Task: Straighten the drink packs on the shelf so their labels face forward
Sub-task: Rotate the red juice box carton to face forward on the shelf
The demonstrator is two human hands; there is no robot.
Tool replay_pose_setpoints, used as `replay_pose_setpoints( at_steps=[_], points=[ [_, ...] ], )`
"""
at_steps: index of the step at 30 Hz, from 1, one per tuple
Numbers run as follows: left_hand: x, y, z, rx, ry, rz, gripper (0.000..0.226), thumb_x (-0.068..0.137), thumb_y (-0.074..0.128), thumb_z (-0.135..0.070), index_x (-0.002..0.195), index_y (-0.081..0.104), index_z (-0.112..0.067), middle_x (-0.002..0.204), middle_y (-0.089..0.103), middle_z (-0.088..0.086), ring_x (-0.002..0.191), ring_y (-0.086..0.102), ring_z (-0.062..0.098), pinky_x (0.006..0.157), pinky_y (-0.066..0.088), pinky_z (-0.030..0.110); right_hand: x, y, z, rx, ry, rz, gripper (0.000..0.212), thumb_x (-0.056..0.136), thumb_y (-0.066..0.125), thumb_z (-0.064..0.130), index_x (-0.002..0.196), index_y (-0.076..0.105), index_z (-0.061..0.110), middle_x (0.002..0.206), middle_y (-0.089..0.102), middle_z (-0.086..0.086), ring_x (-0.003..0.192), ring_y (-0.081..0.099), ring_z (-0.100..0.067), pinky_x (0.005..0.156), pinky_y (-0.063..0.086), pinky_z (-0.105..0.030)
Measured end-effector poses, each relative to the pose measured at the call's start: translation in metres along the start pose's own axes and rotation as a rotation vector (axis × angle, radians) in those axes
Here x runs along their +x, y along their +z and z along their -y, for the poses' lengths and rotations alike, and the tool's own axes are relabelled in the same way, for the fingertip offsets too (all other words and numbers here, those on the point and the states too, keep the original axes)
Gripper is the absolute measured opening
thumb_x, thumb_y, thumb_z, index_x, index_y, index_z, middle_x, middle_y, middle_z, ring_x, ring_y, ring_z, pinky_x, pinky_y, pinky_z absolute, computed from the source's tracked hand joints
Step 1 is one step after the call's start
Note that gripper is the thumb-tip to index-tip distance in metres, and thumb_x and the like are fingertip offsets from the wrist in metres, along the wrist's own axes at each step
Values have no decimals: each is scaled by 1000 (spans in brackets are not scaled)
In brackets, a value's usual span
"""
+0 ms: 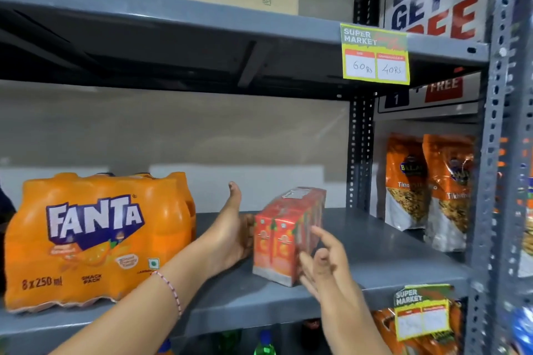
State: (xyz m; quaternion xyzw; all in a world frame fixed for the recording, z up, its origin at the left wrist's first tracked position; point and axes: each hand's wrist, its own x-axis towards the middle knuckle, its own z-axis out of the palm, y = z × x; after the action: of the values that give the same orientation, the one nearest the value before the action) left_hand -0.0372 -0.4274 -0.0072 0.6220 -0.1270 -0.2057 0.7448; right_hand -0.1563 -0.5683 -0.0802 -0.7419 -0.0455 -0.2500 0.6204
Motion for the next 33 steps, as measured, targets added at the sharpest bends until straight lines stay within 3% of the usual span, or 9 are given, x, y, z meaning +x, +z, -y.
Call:
replay_pose_setpoints(
  at_steps=[4,7,10,13,16,20,26,29,33],
  points=[
    [-6,7,4,22,171,-278,80,80,18,-86,120,55,-27,71,81,-1,61,79,19,58,58,34,29,4,8,37,153,237,66,79,36,78,136,39,44,135,66,7,125,60,-3,107,45,-27],
    [-8,17,8,53,190,-329,100,75,27,-87,153,33,-26,145,59,11,121,66,32,99,52,52,70,-12,8,56,200,264,31,105,46,26,136,49,22,110,76,-7,102,74,-15,80,57,-27],
    [4,26,2,269,196,-436,80,99,41,-55,162,4,-21,171,5,7,150,31,34,115,37,51,121,-48,0,73,96,-92,31,96,46,-11,126,55,-4,86,72,-19,60,71,-19,51,55,-27],
    [25,20,0,270,207,-474,64,107,39,-31,161,6,-26,162,34,10,130,57,30,94,54,46,172,-67,1,100,163,-301,30,97,58,13,120,59,-8,100,72,-25,86,71,-35,80,56,-41],
    [31,11,0,124,224,-401,51,107,37,-33,156,21,-32,116,69,11,81,71,18,58,52,28,188,-68,-16,136,263,-81,31,98,57,33,101,69,4,78,75,-15,71,74,-29,69,60,-37],
    [40,5,-6,79,217,-406,46,106,37,-35,150,32,-26,99,71,14,76,72,22,57,54,28,192,-70,-30,97,272,50,45,97,54,47,117,70,10,100,72,-20,96,69,-37,99,51,-57],
    [20,6,12,114,194,-414,43,106,35,-33,149,37,-27,102,70,11,72,69,19,53,50,26,158,-86,-35,49,306,47,36,97,49,54,114,72,32,93,81,-5,78,78,-19,73,56,-37],
    [3,10,15,75,209,-433,42,105,39,-31,147,41,-29,112,70,13,77,70,22,59,54,30,137,-91,-33,-26,295,68,34,95,43,59,105,73,45,93,82,0,79,78,-12,78,49,-37],
    [-20,3,16,2,312,-442,34,102,45,-33,135,51,-34,87,74,0,60,74,14,44,52,22,114,-87,-16,-75,225,68,33,86,41,68,96,71,58,98,81,4,86,77,-9,83,49,-35]
  ],
)
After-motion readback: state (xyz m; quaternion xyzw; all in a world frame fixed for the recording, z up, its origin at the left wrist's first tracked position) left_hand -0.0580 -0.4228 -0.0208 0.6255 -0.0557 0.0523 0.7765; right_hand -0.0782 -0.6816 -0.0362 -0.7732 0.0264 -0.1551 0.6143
